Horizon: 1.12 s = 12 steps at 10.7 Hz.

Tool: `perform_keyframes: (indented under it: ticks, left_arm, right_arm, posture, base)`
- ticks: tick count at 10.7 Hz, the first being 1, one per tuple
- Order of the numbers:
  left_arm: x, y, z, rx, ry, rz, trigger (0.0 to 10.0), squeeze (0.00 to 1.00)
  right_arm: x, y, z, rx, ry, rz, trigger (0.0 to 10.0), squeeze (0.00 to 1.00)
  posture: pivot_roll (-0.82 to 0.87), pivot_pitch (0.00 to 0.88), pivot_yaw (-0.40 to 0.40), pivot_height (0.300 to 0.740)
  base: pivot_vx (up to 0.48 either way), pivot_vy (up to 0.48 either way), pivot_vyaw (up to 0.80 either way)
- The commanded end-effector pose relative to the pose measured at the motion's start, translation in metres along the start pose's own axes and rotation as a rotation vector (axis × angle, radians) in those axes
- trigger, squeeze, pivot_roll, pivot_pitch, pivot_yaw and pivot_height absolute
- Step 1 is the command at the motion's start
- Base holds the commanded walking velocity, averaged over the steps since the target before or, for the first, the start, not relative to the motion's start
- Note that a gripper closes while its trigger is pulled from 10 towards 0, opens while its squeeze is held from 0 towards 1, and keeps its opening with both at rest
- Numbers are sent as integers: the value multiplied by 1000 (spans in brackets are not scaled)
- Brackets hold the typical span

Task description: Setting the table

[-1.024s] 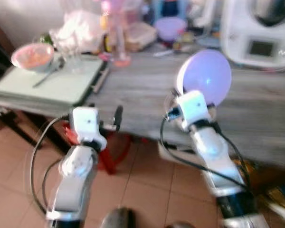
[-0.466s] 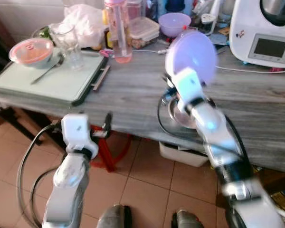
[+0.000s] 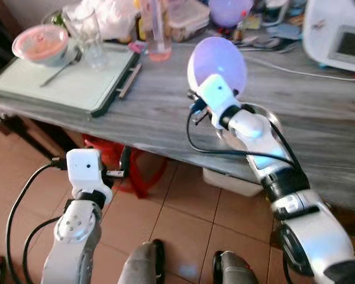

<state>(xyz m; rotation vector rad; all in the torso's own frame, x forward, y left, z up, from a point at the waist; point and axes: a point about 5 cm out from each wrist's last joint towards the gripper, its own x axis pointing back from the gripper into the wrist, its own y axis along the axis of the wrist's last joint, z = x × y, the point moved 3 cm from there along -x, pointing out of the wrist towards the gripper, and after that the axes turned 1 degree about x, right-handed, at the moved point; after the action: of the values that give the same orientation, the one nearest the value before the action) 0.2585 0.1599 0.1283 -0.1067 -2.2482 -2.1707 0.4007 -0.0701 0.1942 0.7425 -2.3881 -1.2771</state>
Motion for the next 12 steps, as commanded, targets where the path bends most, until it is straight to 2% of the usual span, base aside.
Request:
perform_keyframes:
  ticks: [1,3,5,7,8,9,12]
  left_arm:
    - [3,1,5,-12,7,10,10000,0]
    - [3,2,3,-11,-1,20,10000,0]
    - [2,-1,1,-1,-7,44,10000,0]
    - [0,-2,0,1,-11,52,10000,0]
    - [-2,-3,-2,3,-14,58,10000,0]
    - [-5,-3,-3,4,-17,59,10000,0]
    - [-12,-6,-6,8,-23,65,10000,0]
  right_arm:
    - [-6,10,3,45,36,-28,10000,0]
    - [-10,6,-2,65,46,9,10000,0]
    - [-9,-8,-6,87,34,92,10000,0]
    - [-4,-17,-8,67,39,134,10000,0]
    - [-3,-19,-11,75,46,155,10000,804]
    - [-1,-19,-14,100,54,170,10000,1000]
    - [2,-15,-25,113,52,198,10000,1000]
  posture:
    - [181,255,108,740]
    - [181,257,112,740]
    - [173,253,112,740]
    - [166,250,110,740]
    - [156,242,109,740]
    - [148,238,108,740]
    - [122,205,100,740]
  base:
    - [0,0,0]
    - [0,0,0]
    - [0,0,0]
    - [0,0,0]
    - [0,0,0]
    - [0,0,0]
    - [0,0,0]
